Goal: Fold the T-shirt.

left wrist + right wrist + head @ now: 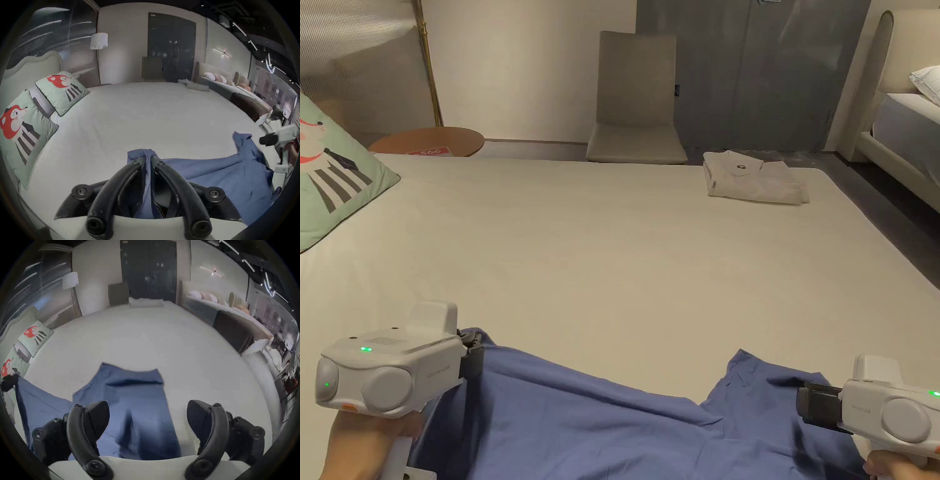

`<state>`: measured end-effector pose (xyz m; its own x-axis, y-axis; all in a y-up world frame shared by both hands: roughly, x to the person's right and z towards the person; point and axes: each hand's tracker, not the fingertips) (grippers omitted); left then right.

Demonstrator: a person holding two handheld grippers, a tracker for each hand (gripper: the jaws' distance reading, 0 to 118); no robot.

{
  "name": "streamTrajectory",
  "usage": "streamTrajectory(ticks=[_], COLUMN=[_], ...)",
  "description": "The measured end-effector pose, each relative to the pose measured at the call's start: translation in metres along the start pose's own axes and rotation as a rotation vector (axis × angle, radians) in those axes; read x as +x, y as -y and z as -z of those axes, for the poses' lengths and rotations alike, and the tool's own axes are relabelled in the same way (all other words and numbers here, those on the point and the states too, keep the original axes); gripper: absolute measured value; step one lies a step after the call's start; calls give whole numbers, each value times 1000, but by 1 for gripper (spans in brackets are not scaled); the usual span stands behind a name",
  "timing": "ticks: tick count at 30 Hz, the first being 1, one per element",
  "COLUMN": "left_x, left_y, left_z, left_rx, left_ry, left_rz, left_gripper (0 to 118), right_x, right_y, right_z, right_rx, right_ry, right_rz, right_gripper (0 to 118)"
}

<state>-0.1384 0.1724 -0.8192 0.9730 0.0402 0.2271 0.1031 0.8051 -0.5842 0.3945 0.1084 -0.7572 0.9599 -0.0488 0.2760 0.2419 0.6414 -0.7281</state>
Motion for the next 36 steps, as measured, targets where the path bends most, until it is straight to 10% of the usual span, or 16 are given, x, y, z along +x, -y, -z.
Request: streamTrajectory(ticks=[4, 9, 20, 36], left_x=[2, -2, -15, -43], left_y=[-2, 2, -15, -215], left_z=[-12, -20, -56, -143], left_rx=[16, 15, 99, 485], left_ry=[6, 11, -28, -185], left_rz=[11, -22, -114, -98], left_gripper=[2, 2, 2, 2], right_x=[-11, -26, -41, -96], right_y=[9, 20, -20, -200], right_z=[22, 13, -89, -233], right_rx=[-103, -51, 308, 869], right_ry=[16, 10, 3, -29], right_rz=[-32, -133, -230, -308], right_gripper=[84, 4, 3, 3])
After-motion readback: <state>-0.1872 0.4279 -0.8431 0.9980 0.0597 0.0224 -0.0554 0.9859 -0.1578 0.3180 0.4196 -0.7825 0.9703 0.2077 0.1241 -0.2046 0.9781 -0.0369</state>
